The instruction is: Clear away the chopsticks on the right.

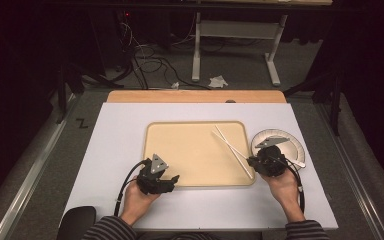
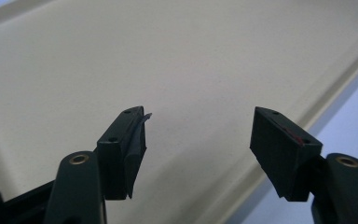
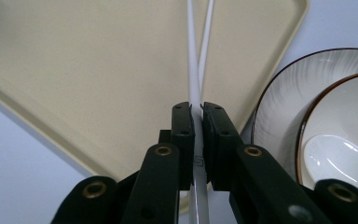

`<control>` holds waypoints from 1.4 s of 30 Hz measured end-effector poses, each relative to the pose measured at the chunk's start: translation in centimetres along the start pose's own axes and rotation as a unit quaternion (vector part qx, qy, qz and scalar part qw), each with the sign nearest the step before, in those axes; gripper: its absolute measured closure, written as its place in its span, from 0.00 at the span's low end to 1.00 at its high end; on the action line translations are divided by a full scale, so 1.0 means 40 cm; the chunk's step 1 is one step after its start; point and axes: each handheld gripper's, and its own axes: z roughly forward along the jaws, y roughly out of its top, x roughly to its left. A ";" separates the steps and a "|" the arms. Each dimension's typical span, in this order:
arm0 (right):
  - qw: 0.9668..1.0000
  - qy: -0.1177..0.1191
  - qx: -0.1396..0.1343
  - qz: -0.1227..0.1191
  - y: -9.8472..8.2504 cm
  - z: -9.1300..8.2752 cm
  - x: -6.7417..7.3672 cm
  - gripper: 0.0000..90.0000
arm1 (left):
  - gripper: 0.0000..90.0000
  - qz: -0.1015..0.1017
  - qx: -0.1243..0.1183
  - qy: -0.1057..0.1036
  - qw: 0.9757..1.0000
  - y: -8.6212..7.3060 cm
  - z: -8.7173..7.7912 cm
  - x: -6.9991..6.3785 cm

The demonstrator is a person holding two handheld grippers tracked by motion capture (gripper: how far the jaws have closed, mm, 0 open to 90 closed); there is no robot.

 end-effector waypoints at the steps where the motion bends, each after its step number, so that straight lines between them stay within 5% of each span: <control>1: 1.000 -0.001 0.006 0.001 0.001 0.002 0.004 0.95 | 0.40 0.003 0.002 0.000 1.000 0.000 0.000 0.000; 9: 1.000 -0.006 0.023 -0.008 -0.002 0.022 0.024 0.95 | 0.40 0.013 0.000 -0.006 1.000 -0.005 -0.001 -0.010; 19: 0.999 -0.014 0.040 -0.015 0.004 0.052 0.049 0.95 | 0.40 0.031 0.026 -0.020 0.999 -0.023 0.009 -0.024; 42: 0.995 -0.018 0.095 -0.036 0.007 0.135 0.109 0.94 | 0.40 0.032 0.027 -0.014 0.999 -0.026 0.012 -0.024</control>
